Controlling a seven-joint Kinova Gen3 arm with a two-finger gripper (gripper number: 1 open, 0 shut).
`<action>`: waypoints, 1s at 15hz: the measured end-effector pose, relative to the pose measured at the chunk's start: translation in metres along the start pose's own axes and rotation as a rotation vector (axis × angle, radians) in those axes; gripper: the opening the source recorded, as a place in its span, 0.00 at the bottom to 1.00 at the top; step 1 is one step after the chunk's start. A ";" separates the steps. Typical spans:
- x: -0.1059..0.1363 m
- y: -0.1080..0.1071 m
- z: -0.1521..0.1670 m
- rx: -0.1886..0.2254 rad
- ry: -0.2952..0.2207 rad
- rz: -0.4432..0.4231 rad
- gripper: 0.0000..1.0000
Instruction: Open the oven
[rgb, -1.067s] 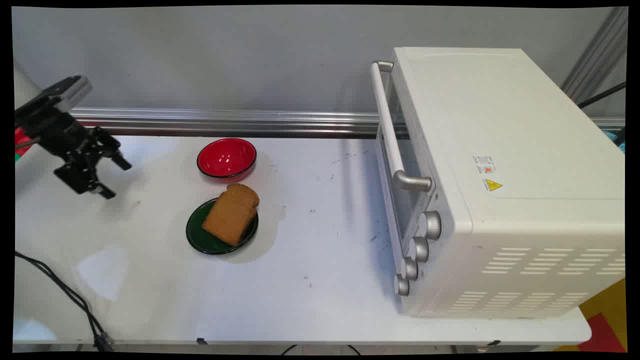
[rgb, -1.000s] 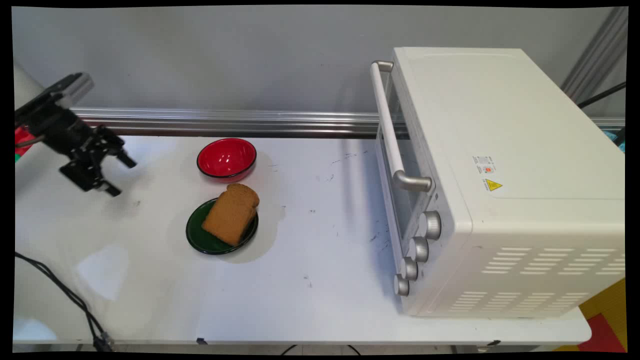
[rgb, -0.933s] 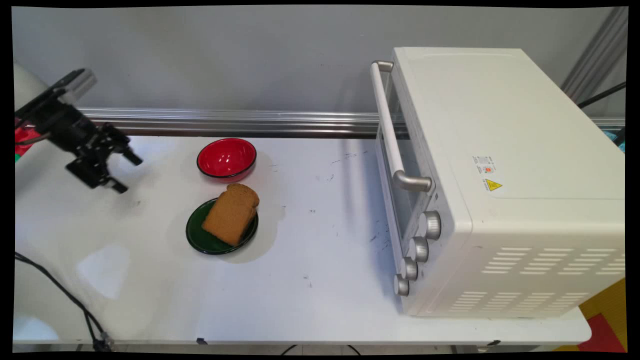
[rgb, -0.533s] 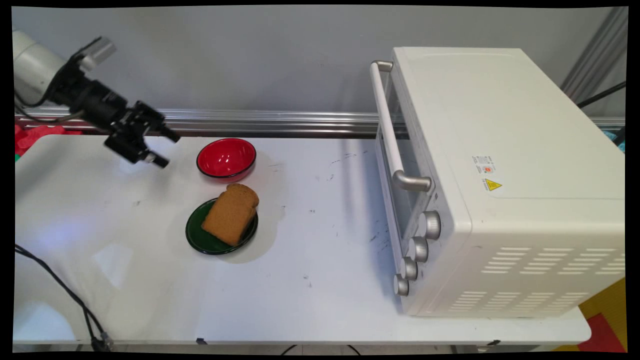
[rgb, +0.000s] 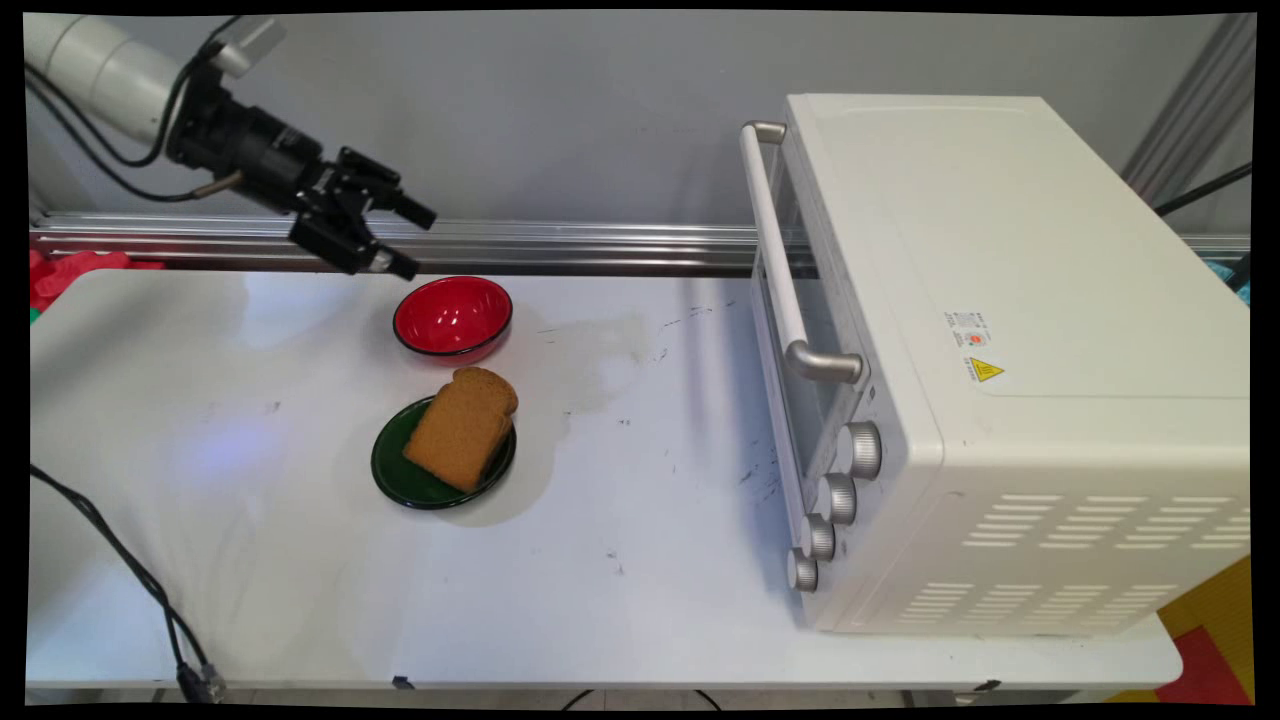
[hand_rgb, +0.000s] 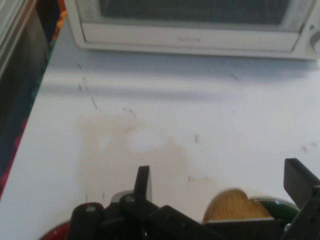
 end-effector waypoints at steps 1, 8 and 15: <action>0.010 0.000 0.005 0.006 -0.003 0.002 1.00; 0.104 0.009 0.043 0.009 -0.008 0.010 1.00; 0.181 0.021 0.074 -0.032 0.009 0.004 1.00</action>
